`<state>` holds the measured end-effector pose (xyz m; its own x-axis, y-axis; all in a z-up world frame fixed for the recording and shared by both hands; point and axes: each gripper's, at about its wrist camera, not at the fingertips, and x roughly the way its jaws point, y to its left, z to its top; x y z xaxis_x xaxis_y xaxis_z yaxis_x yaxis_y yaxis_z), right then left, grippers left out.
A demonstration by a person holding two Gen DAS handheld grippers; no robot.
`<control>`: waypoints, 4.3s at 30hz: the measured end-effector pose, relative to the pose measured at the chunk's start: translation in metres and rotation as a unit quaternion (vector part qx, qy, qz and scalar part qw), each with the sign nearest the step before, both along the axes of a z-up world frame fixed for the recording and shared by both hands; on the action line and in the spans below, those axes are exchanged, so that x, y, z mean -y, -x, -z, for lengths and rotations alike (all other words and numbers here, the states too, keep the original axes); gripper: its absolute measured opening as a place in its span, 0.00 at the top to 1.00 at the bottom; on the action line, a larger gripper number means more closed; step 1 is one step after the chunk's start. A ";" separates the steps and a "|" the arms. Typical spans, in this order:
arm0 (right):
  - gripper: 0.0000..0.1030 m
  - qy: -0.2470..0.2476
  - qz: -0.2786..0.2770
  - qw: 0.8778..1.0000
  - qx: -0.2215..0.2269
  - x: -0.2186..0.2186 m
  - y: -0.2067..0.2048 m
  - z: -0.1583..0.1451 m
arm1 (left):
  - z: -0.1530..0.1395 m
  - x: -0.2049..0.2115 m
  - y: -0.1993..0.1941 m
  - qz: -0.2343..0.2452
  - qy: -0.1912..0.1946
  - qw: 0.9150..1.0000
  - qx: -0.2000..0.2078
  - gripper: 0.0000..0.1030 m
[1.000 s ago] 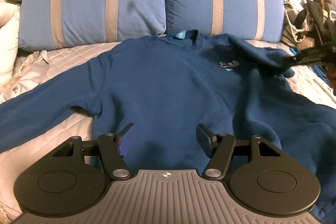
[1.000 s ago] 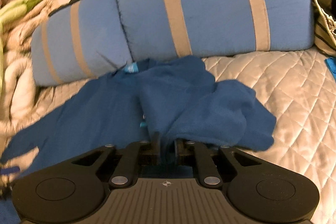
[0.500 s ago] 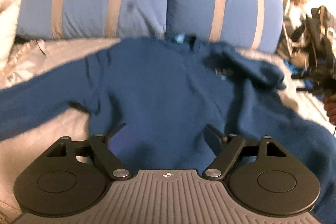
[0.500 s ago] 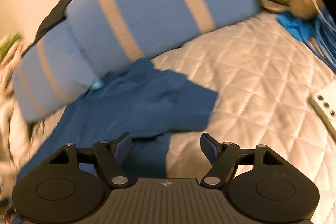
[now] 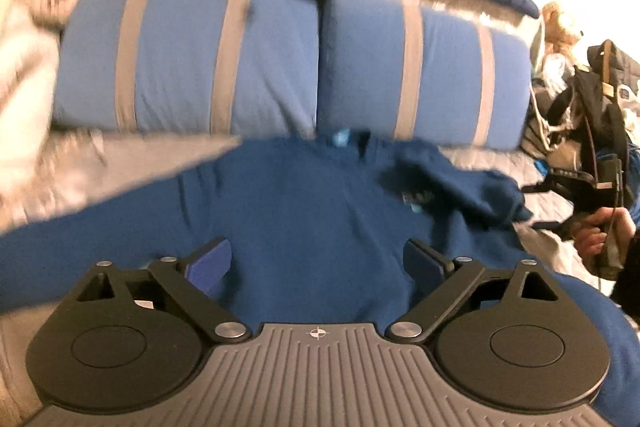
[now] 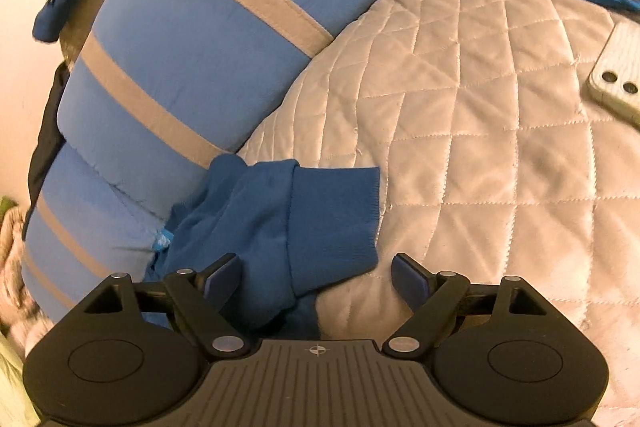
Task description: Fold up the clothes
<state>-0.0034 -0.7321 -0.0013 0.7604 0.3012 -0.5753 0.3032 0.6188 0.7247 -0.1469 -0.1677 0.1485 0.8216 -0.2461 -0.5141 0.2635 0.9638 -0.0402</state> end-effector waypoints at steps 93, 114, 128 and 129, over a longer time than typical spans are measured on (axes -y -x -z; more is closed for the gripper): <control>0.88 0.206 0.264 0.942 0.015 0.239 0.104 -0.069 | 0.055 -0.002 -0.003 0.039 0.003 0.997 -0.067 0.00; 0.41 0.293 0.198 0.935 0.021 0.178 0.080 -0.083 | 0.054 -0.002 -0.002 0.039 0.009 0.997 -0.068 0.00; 0.40 0.387 -0.020 0.921 0.032 0.018 -0.062 -0.037 | 0.058 -0.005 -0.005 0.039 0.018 0.996 -0.077 0.00; 0.40 0.399 -0.034 0.916 0.034 0.009 -0.072 -0.034 | 0.058 -0.005 -0.006 0.038 0.020 0.996 -0.079 0.00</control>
